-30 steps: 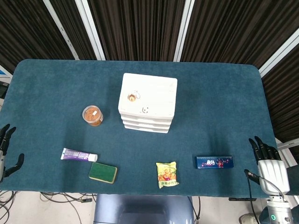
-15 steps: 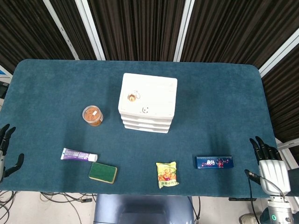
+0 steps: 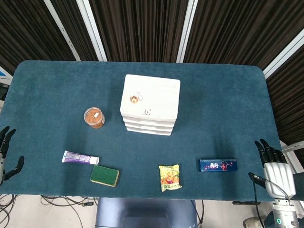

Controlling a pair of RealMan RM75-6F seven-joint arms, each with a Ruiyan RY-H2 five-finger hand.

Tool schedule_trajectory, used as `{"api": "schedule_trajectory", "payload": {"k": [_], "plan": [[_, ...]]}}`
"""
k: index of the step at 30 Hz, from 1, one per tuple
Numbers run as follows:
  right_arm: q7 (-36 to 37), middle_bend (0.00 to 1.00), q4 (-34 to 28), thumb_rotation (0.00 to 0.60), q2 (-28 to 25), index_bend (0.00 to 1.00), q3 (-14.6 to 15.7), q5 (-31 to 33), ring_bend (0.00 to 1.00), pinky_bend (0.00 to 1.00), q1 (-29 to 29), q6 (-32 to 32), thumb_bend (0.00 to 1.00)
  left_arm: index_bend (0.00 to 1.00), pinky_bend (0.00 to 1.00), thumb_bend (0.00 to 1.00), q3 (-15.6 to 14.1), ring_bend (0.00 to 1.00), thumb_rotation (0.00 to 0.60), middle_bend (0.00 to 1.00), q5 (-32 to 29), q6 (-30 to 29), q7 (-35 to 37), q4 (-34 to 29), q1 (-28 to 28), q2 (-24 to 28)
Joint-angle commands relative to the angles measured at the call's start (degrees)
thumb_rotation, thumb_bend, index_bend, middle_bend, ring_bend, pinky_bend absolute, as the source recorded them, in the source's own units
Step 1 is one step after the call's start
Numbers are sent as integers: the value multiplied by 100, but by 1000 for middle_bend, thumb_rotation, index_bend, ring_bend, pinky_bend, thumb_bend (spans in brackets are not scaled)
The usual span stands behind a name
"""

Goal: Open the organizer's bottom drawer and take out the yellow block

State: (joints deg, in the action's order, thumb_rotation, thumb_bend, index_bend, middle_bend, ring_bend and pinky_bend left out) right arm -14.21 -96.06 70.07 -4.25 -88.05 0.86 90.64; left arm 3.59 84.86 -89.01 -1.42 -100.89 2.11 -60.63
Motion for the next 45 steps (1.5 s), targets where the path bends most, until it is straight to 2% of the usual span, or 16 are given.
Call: {"api": "schedule_trajectory", "payload": {"k": [1,5,6,7,9,13,18,25,35,40,45], "plan": [[934,112,-249,600,-184,105,149,42,277,296,85,-421,74,29,0,405,12,0,600,0,-27,0,17,4,-3,2],[2357,252,-574,600,-422,103,257,-6,422,474,292,-943,90,29,0,405,15,0,600,0,-94,49,68,32,0,-8],[2674,282,-619,600,-456,90,252,-19,481,554,385,-1097,99,29,0,405,11,0,600,0,-99,63,72,34,2,-10],[2933,295,-645,600,-476,72,250,-31,541,640,483,-1262,104,29,0,405,5,0,600,0,-94,73,75,34,5,-14],[3322,306,-680,600,-460,38,241,-58,612,743,697,-1602,109,29,0,405,-4,0,600,0,-77,84,71,31,10,-17],[3886,376,-699,600,-122,5,123,175,696,823,1191,-2394,136,29,0,404,-3,0,600,0,-70,75,84,19,8,-16],[3959,564,-555,600,694,6,-172,659,786,871,1520,-2715,249,29,0,405,15,0,600,0,-112,81,157,19,3,1],[3522,688,-207,600,1593,5,-397,1217,832,897,1832,-2958,298,28,0,405,43,0,600,0,-187,102,290,26,-3,19],[3281,747,189,600,2687,5,-589,1643,850,915,2231,-3245,432,28,0,405,58,0,600,0,-220,149,359,-4,14,29],[2988,811,615,600,3278,5,-796,1813,883,928,2435,-3163,545,28,0,404,69,0,600,0,-248,175,419,-3,22,41],[2788,821,798,600,3638,4,-940,2083,892,935,2608,-3267,550,28,0,404,80,0,600,0,-298,218,472,-15,31,49]]}}
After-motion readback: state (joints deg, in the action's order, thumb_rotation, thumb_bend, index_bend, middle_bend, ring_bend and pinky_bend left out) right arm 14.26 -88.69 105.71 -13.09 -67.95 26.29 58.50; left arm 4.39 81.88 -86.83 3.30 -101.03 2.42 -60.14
